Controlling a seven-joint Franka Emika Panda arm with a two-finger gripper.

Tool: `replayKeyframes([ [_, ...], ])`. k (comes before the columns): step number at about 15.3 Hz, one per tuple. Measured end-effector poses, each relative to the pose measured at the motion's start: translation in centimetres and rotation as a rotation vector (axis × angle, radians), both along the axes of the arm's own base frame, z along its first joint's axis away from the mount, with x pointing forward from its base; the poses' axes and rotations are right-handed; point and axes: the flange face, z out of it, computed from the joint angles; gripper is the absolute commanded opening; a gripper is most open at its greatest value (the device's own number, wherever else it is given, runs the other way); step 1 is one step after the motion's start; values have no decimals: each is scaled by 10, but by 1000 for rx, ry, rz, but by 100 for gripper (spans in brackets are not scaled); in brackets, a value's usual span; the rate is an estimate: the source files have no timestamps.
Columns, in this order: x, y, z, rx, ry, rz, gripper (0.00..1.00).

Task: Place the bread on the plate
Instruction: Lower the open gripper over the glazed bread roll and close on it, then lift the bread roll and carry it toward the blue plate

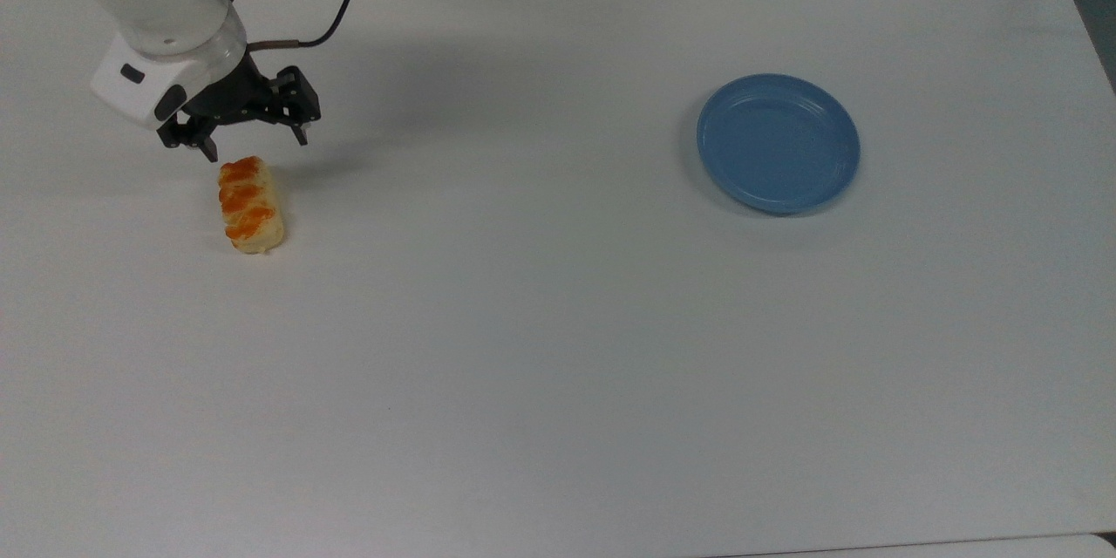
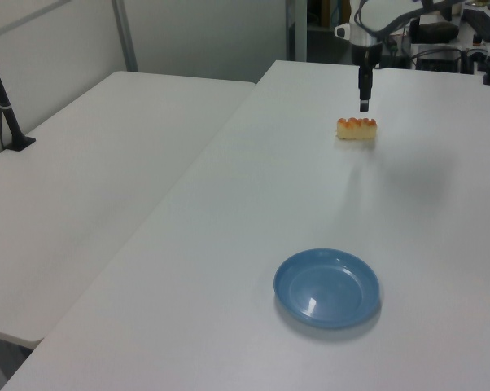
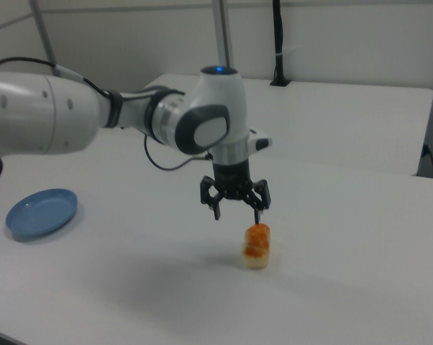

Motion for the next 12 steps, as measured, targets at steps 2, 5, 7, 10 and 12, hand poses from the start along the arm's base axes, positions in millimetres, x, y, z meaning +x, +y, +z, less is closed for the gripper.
replayKeyframes([
  [2, 5, -5, -25, -11, -21, -34, 100],
  [5, 12, -9, -54, -20, -33, -63, 100],
  [7, 14, -11, -67, -22, -31, -73, 80],
  [10, 16, -13, -78, -28, -42, -87, 60],
  [12, 17, -14, -77, -29, -47, -92, 60],
])
